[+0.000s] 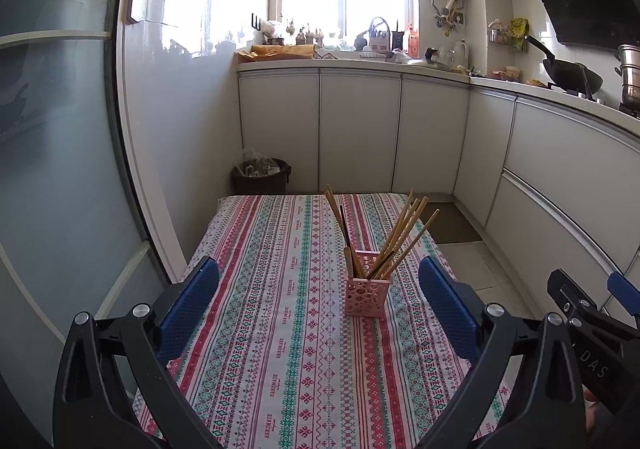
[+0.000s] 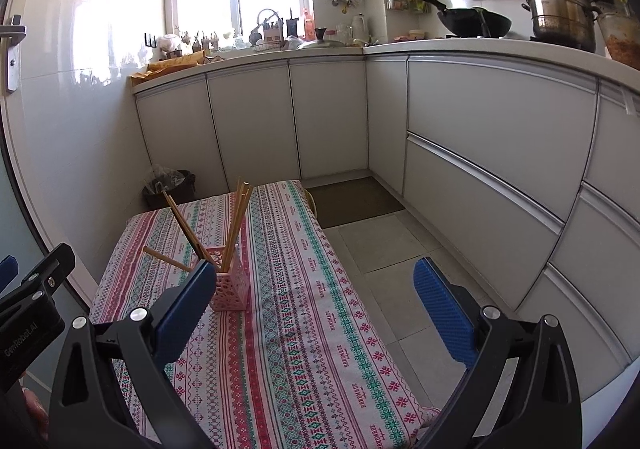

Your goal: Organize utensils

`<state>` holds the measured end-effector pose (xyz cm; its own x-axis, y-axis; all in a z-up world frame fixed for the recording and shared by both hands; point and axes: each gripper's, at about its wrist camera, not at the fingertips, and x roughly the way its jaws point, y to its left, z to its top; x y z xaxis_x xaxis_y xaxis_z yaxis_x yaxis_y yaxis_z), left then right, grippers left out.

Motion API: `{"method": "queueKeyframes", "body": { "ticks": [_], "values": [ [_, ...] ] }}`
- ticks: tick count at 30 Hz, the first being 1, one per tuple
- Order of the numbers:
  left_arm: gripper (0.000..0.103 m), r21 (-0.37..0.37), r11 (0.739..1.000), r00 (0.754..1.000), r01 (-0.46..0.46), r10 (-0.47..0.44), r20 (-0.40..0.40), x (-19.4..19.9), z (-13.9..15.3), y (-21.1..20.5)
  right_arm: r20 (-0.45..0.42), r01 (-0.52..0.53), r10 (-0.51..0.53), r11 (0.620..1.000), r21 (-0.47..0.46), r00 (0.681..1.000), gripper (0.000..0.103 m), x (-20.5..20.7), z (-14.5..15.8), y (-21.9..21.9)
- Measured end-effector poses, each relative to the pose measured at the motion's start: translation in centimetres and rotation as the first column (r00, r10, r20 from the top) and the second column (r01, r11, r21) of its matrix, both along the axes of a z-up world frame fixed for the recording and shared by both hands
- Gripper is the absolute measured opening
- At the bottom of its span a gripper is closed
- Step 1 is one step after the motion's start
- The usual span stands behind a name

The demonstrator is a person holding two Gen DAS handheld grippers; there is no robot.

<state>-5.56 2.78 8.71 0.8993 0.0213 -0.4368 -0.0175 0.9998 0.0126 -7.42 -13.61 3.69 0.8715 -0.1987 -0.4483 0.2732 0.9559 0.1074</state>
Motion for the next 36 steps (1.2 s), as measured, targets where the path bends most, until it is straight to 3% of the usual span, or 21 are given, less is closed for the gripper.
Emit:
{"method": "queueKeyframes", "body": {
  "ticks": [6,12,27,36],
  "values": [
    [0.096,0.027,1.000,1.000,-0.013,0.013,0.003,-0.2,0.2,-0.2,-0.007,0.001,-0.001,1.000,0.004,1.000,0.096,-0.1,0.0,-0.1],
    [0.096,0.108,0.993,0.998,-0.057,0.052,0.044,-0.8,0.3,-1.1,-0.003,-0.005,0.005,1.000,0.009,1.000,0.096,-0.2,0.2,0.0],
    [0.096,-0.006,1.000,1.000,0.015,-0.015,0.010,-1.2,0.5,-0.7,-0.009,-0.010,0.010,1.000,0.027,1.000,0.096,-0.4,0.1,-0.3],
    [0.096,0.048,0.998,0.999,-0.049,0.050,-0.012,-0.9,0.2,-0.8,-0.005,-0.012,0.012,0.999,0.036,1.000,0.096,-0.5,0.3,-0.5]
  ]
}}
